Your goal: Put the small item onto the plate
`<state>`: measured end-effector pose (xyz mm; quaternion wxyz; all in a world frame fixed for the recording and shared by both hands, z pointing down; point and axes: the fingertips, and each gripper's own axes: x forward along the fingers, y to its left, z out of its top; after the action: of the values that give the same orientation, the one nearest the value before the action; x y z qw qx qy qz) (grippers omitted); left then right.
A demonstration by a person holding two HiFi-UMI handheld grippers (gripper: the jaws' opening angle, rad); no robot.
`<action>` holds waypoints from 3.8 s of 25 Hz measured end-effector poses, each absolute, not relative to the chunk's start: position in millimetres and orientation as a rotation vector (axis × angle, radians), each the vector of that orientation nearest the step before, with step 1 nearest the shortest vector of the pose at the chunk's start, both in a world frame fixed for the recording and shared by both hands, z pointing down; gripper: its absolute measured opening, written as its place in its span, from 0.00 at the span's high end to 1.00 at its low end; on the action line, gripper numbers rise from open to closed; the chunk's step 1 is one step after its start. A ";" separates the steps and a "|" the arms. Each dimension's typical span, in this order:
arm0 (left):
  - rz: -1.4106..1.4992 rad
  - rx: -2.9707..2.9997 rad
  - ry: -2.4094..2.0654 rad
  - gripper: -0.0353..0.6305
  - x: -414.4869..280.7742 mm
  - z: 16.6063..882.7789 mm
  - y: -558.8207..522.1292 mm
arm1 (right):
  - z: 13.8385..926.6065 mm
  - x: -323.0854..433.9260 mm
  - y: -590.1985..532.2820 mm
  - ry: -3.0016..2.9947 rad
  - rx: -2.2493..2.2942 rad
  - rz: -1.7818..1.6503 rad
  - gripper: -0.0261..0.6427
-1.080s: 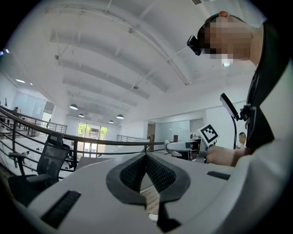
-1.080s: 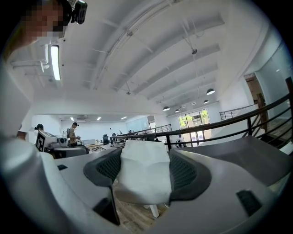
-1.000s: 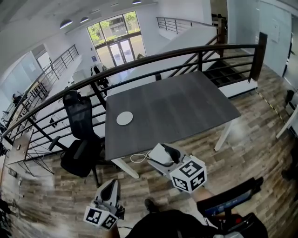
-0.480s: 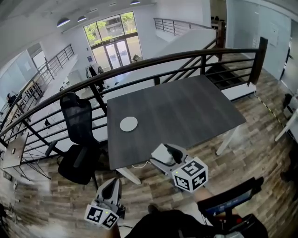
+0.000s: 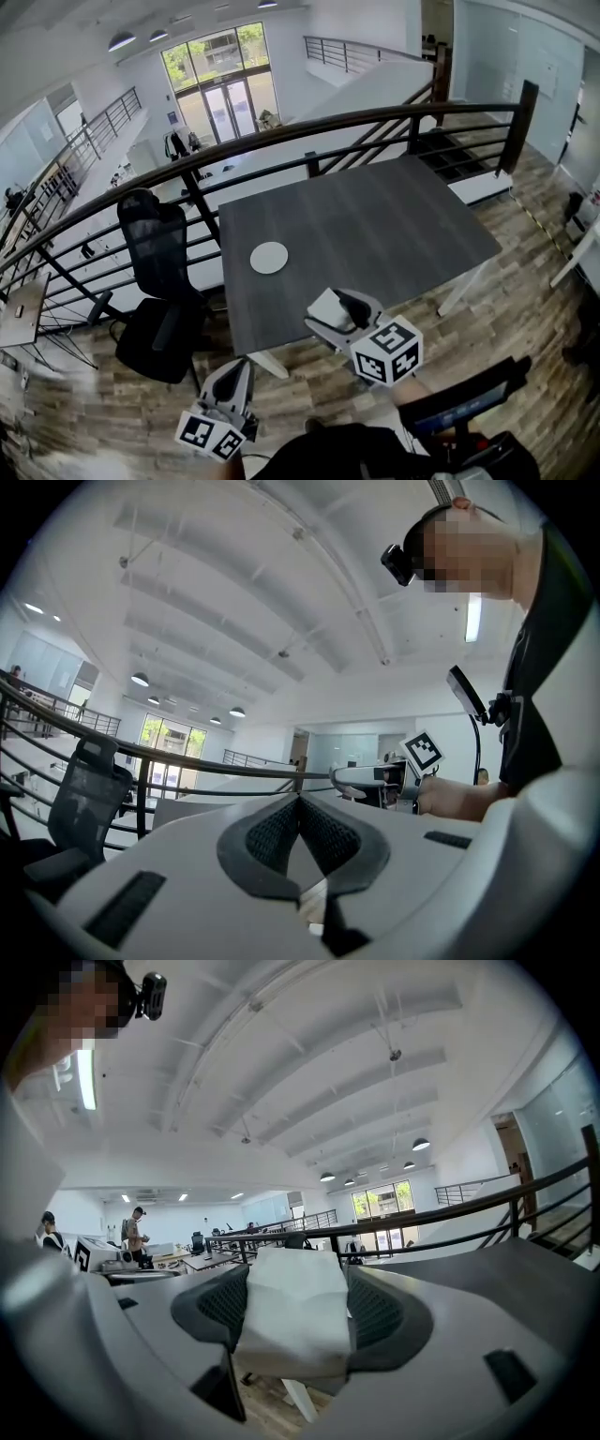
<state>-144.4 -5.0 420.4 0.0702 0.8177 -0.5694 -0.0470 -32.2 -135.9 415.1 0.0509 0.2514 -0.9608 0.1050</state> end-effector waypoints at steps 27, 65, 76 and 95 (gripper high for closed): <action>-0.155 2.400 -1.800 0.94 -208.9 409.2 -108.0 | 421.6 -135.3 -260.5 -2.940 0.602 0.353 0.47; -0.018 2.063 -2.156 0.94 -228.9 391.6 -263.3 | 467.2 -241.9 -474.6 -2.901 0.232 0.425 0.47; -0.002 1.954 -2.213 0.94 -237.1 389.1 -266.5 | 542.3 -266.0 -505.2 -2.762 0.229 0.407 0.47; 0.034 1.766 -2.260 0.94 -251.8 405.7 -251.3 | 692.3 -288.4 -513.2 -2.453 0.205 0.325 0.47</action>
<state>-251.8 -251.3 405.7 0.1360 0.6100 -0.7805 0.0118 -288.4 -513.2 692.3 0.3233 0.0780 -0.9349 0.1239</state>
